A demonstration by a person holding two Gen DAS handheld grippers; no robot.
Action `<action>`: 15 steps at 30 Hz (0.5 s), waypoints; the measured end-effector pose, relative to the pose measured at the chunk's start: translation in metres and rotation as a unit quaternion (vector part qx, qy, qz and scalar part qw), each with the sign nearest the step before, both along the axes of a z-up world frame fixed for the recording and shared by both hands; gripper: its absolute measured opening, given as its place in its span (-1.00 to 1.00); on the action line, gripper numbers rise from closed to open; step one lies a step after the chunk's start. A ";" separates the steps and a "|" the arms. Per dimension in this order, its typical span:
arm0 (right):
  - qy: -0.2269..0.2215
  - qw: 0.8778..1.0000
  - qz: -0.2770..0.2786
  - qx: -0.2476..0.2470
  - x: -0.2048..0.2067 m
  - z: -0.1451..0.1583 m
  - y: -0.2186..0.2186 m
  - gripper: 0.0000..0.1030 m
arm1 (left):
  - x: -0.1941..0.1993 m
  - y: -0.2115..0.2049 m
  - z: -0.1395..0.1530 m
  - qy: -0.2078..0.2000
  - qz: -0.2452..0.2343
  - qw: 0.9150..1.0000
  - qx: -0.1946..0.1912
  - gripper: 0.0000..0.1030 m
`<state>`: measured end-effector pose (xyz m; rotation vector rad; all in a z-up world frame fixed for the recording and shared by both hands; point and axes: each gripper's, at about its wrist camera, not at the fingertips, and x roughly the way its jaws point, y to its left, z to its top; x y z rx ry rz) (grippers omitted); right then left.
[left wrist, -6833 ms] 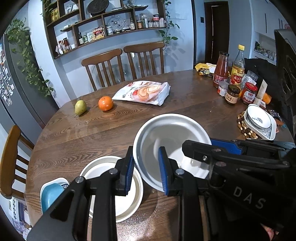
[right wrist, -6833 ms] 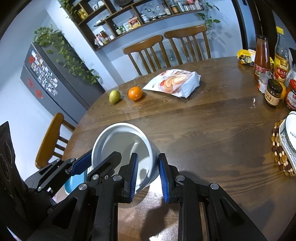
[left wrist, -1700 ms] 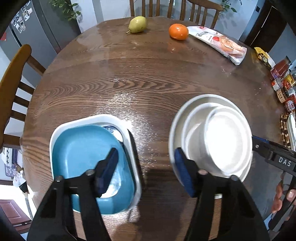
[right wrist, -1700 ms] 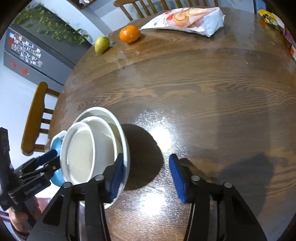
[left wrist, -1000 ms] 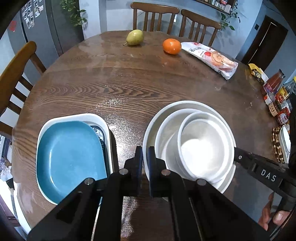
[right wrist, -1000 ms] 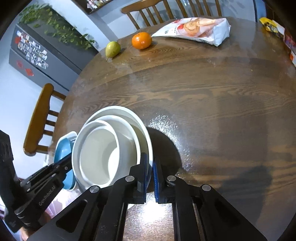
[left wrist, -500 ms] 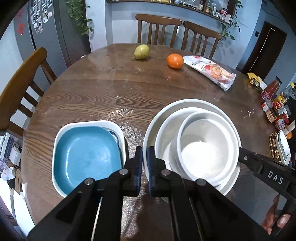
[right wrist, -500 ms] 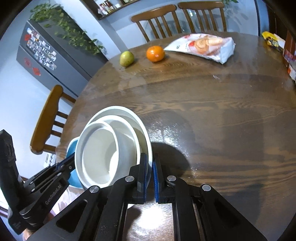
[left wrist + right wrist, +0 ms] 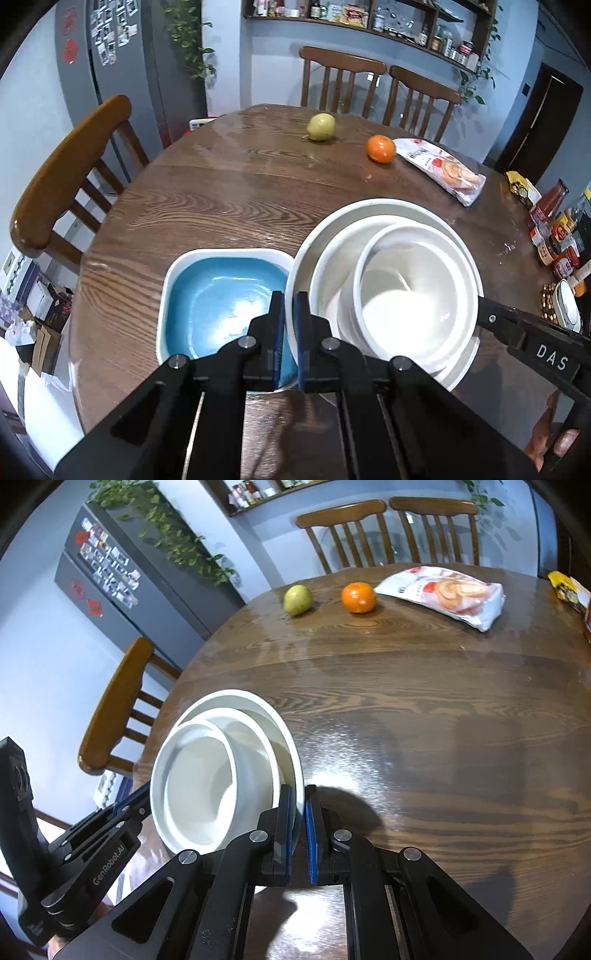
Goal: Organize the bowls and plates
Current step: 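Close both grippers on the rim of the stacked white bowls, then lift the white bowl stack and carry it over the teal dish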
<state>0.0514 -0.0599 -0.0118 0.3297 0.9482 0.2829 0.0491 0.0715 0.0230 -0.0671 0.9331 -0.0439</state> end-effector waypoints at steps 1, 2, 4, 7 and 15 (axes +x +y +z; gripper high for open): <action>0.000 1.000 0.003 0.000 0.001 0.000 0.005 -0.79 | -0.001 0.005 0.001 0.000 0.003 1.000 0.000 -0.99; 0.000 1.000 0.006 -0.001 0.001 0.000 0.008 -0.79 | -0.002 0.008 0.001 0.000 0.006 1.000 0.000 -0.99; 0.000 1.000 0.013 -0.002 0.003 0.001 0.017 -0.79 | -0.003 0.017 0.001 0.000 0.013 1.000 0.000 -0.99; 0.001 1.000 0.023 -0.002 0.005 0.001 0.030 -0.79 | -0.004 0.029 0.002 0.000 0.023 1.000 0.000 -0.99; 0.005 0.999 0.053 -0.003 0.017 -0.002 0.067 -0.79 | -0.004 0.066 0.001 0.005 0.053 0.999 0.005 -0.99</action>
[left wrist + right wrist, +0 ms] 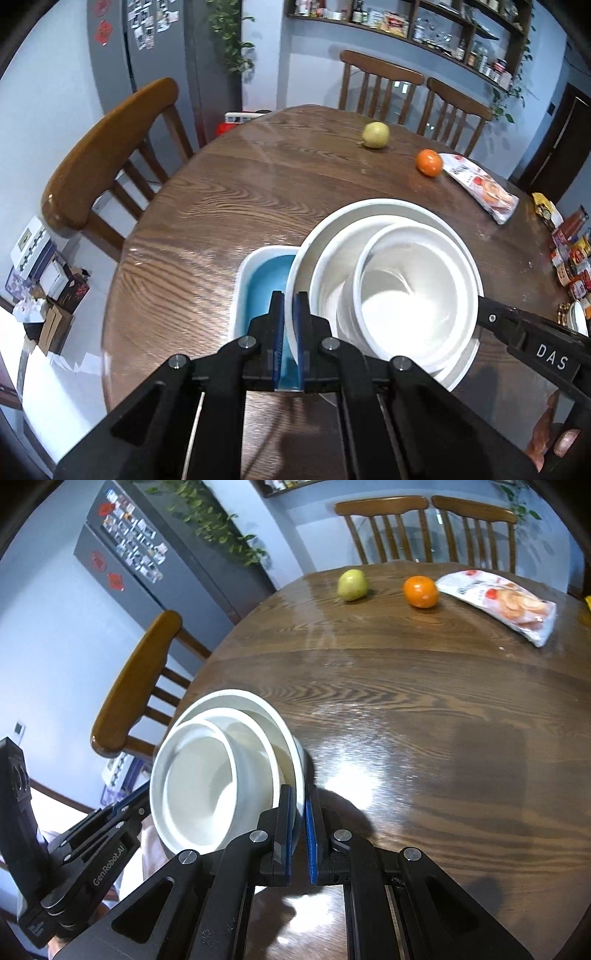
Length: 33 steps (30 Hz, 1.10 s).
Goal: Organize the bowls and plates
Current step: 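Lift the white bowl stack and carry it over the teal dish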
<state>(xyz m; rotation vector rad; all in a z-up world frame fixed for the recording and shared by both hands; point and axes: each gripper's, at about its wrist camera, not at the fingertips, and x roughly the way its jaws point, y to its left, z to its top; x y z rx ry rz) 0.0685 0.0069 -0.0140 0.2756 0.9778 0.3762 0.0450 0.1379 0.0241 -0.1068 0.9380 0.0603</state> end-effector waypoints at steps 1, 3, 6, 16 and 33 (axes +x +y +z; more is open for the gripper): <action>0.000 1.000 0.005 -0.001 0.002 -0.001 0.006 -0.79 | 0.000 0.004 0.000 0.001 0.003 1.000 0.002 -0.99; 0.004 1.000 0.011 0.001 0.006 -0.004 0.013 -0.79 | 0.001 0.012 -0.002 0.004 0.011 1.000 0.004 -0.99; 0.011 1.000 0.019 0.003 0.013 -0.009 0.022 -0.79 | 0.004 0.022 -0.006 0.011 0.020 1.000 0.005 -0.99; 0.030 0.999 0.029 -0.007 0.025 -0.023 0.040 -0.79 | 0.012 0.038 -0.021 0.031 0.029 0.999 -0.003 -0.99; 0.061 0.998 0.014 -0.021 0.049 -0.040 0.043 -0.79 | 0.035 0.033 -0.037 0.056 0.015 0.998 0.008 -0.99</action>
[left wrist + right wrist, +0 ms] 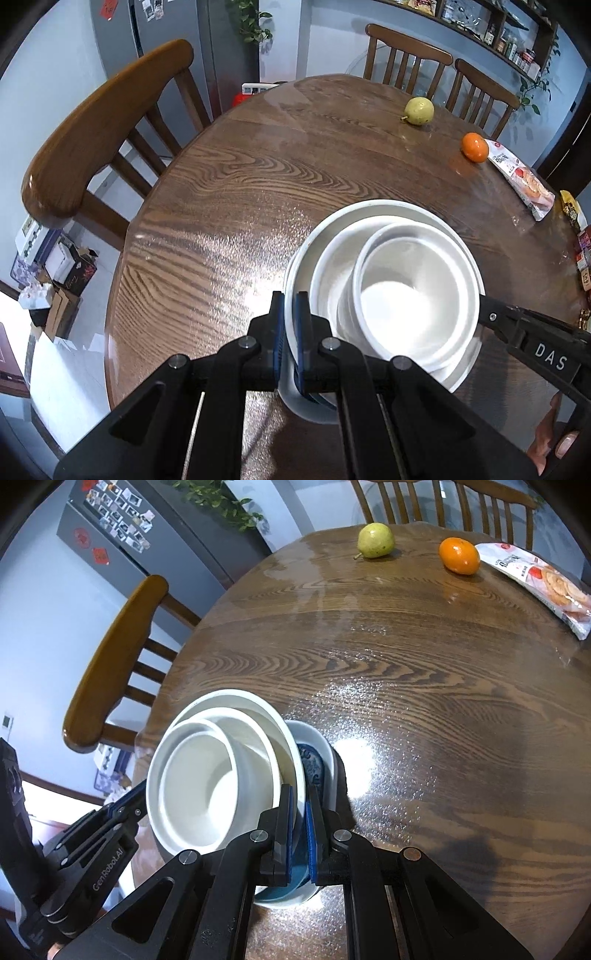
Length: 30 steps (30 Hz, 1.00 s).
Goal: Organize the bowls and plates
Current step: 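Lift the white bowl stack and carry it over the teal dish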
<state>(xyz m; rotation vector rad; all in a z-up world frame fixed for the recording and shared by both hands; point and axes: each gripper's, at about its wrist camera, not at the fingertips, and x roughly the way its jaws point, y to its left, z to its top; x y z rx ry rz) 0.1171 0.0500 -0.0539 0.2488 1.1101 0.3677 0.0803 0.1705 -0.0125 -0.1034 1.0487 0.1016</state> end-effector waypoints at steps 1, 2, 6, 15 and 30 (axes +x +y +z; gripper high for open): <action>0.000 1.000 0.000 -0.002 0.002 0.000 0.000 -0.79 | 0.002 -0.001 0.000 -0.001 -0.002 1.000 0.002 -0.99; 0.000 1.000 -0.002 -0.002 0.003 -0.001 0.000 -0.79 | 0.003 -0.001 0.000 -0.002 -0.002 1.000 0.002 -0.99; 0.004 1.000 -0.009 0.003 0.011 -0.003 -0.003 -0.79 | 0.012 -0.002 -0.001 -0.007 -0.004 1.000 0.004 -0.99; -0.002 1.000 -0.017 0.000 0.024 -0.002 -0.005 -0.79 | 0.024 -0.005 0.000 -0.013 -0.006 1.000 0.007 -0.98; -0.014 1.000 -0.024 -0.001 0.028 0.000 -0.007 -0.79 | 0.030 -0.007 0.000 -0.021 -0.009 1.000 0.014 -0.98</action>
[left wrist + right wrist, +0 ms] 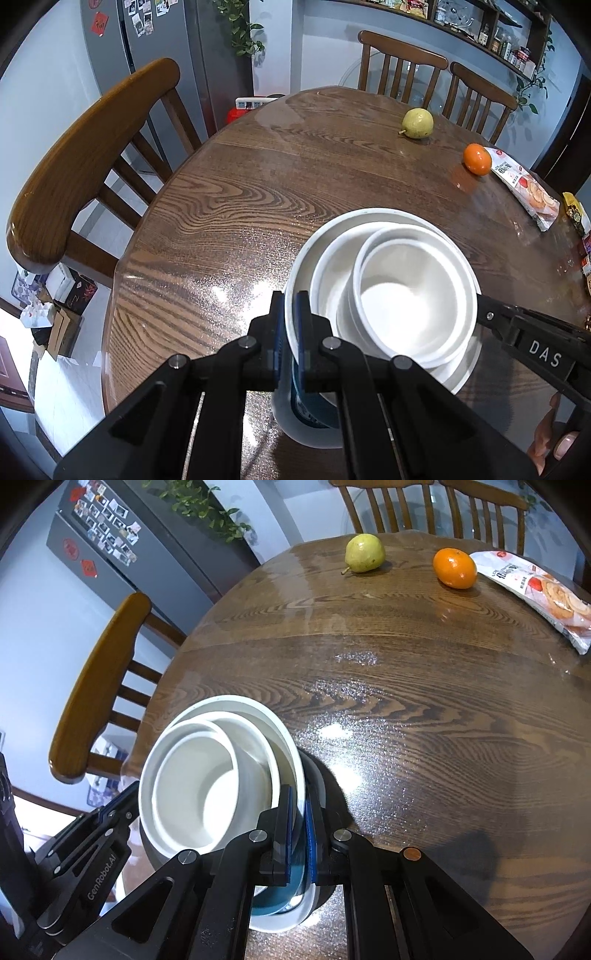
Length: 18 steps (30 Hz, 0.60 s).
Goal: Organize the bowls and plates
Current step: 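Lift the white bowl stack and carry it over the teal dish, then lower the white bowl stack onto the teal dish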
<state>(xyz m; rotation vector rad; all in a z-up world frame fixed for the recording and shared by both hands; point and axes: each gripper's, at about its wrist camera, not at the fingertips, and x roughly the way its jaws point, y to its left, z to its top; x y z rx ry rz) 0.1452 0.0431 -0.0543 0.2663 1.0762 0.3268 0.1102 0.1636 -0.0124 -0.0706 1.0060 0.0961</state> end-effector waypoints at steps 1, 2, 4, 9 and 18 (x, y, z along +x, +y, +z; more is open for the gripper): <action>-0.001 1.000 -0.001 0.001 0.000 0.000 0.000 -0.79 | 0.000 0.000 0.000 -0.001 -0.001 1.000 0.001 -0.98; -0.002 1.000 -0.001 0.000 0.000 0.000 0.000 -0.79 | 0.000 0.000 0.000 -0.001 -0.001 1.000 0.002 -0.98; -0.004 1.000 -0.001 -0.002 -0.001 0.000 0.000 -0.79 | -0.001 -0.001 0.000 -0.003 -0.002 1.000 0.004 -0.98; -0.011 1.000 -0.003 -0.006 -0.003 0.000 0.000 -0.79 | -0.001 -0.003 0.000 -0.005 -0.005 1.000 0.010 -0.98; -0.014 1.000 -0.008 -0.007 -0.005 0.001 0.001 -0.79 | -0.001 -0.003 -0.001 -0.007 -0.007 1.000 0.016 -0.98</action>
